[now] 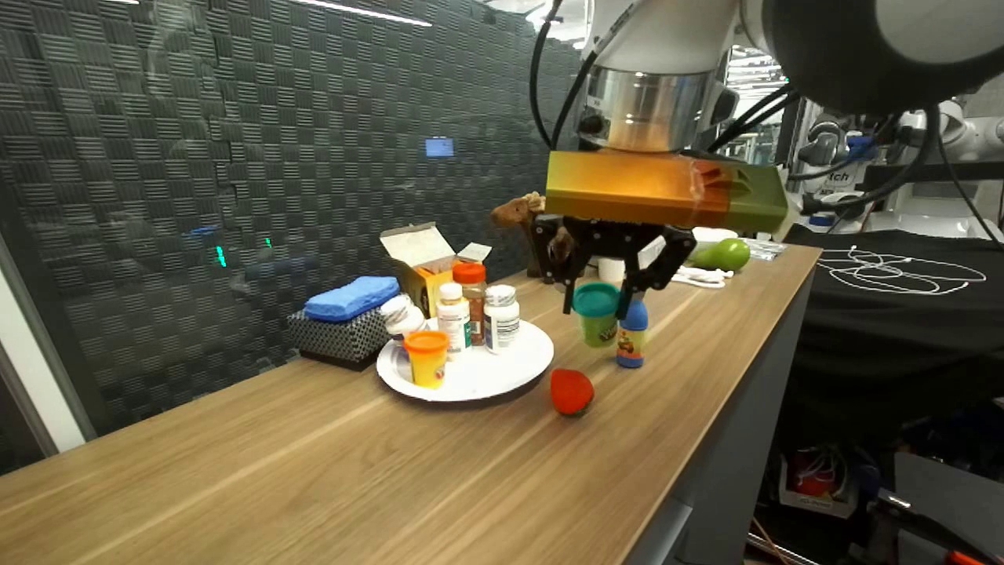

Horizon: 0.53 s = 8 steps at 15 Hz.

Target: Put the containers and strawberry on the white plate

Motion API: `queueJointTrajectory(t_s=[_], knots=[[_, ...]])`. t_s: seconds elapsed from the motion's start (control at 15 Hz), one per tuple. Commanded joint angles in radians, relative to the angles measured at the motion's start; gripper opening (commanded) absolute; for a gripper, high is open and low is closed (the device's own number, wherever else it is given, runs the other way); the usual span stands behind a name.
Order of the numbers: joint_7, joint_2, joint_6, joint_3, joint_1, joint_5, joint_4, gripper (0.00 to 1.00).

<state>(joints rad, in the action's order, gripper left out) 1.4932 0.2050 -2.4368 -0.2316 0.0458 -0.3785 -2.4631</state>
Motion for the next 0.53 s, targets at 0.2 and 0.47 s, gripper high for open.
queueJointTrajectory(t_s=[0.2, 0.47], knots=[[-0.285, -0.108, -0.144, 0.042, 0.009, -0.021, 0.128, 0.28], [-0.524, -0.187, -0.305, 0.077, 0.025, 0.132, 0.147, 0.28]])
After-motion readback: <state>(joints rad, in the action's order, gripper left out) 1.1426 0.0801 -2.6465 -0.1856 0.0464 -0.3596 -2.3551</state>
